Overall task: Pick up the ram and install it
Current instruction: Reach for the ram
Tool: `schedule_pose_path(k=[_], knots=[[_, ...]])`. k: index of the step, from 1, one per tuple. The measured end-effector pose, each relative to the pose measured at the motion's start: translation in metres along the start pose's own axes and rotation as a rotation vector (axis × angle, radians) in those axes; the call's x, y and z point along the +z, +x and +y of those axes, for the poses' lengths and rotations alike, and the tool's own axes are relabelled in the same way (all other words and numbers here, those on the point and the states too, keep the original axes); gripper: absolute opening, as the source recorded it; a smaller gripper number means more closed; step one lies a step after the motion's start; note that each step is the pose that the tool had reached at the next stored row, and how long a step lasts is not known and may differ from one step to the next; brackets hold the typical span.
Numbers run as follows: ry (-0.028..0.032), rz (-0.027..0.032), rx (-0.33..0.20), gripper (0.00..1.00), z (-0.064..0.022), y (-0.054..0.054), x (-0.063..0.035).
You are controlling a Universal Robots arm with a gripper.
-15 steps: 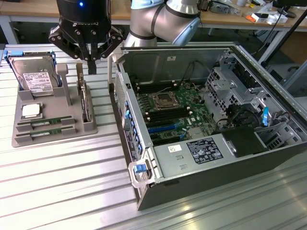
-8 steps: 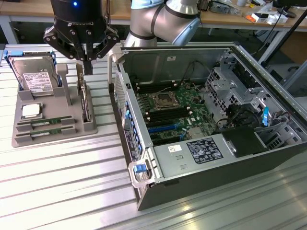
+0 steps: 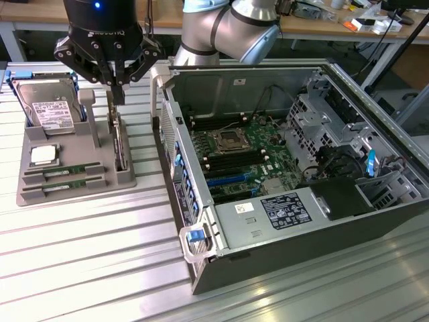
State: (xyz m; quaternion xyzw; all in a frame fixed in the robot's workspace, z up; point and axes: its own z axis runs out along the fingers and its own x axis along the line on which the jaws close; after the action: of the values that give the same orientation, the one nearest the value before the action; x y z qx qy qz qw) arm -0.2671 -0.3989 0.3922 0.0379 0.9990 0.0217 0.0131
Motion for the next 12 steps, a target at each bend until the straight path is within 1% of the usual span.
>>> schedule_pose_path(k=[12], knots=[[0.0000,0.0000,0.000,0.11,-0.0008,0.0102,-0.0002]])
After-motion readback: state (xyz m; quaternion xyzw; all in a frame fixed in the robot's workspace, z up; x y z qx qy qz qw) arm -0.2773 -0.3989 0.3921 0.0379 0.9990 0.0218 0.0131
